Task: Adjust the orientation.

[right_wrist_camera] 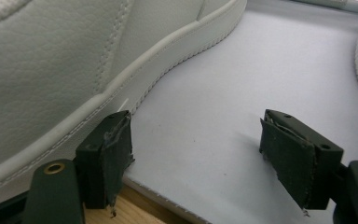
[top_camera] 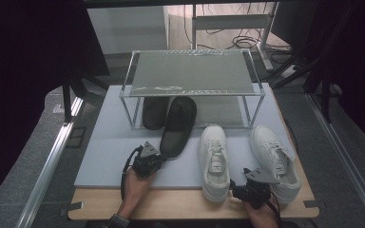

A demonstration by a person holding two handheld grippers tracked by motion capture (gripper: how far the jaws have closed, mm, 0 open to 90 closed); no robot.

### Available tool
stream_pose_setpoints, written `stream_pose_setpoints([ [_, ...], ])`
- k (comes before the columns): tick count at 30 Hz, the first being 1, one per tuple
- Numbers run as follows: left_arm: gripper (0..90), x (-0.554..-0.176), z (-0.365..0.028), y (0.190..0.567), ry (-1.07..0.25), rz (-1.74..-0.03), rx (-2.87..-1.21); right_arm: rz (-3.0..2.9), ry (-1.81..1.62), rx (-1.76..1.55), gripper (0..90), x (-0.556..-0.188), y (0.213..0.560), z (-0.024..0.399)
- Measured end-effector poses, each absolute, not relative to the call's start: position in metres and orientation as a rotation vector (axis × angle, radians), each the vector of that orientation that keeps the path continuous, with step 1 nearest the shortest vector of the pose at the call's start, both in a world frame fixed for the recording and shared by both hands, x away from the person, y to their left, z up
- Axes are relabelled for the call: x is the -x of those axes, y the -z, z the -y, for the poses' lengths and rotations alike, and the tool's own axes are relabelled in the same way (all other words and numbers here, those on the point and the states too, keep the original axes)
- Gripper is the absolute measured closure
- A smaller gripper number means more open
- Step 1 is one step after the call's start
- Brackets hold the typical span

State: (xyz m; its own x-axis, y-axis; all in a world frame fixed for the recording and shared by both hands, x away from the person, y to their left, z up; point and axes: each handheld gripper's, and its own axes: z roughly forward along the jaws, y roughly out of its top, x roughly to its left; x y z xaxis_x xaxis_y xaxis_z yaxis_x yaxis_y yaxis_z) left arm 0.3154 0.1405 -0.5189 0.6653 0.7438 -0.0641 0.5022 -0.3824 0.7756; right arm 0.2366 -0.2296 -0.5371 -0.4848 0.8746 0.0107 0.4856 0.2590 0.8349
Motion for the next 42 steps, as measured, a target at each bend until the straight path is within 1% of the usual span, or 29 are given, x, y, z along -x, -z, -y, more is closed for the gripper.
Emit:
stream_pose_setpoints([
  [17,86.9,-0.332,-0.121,0.503,-0.415,-0.94,-2.045,-2.076,-1.127,-1.231,25.0,-0.237,0.537,0.23],
  [24,86.3,-0.33,-0.108,0.498,-0.417,-0.899,-2.065,-2.076,-1.127,-1.231,24.9,-0.237,0.537,0.23],
  [42,87.1,-0.357,-0.104,0.503,-0.434,-0.967,-2.068,-2.076,-1.127,-1.231,25.0,-0.237,0.537,0.23],
])
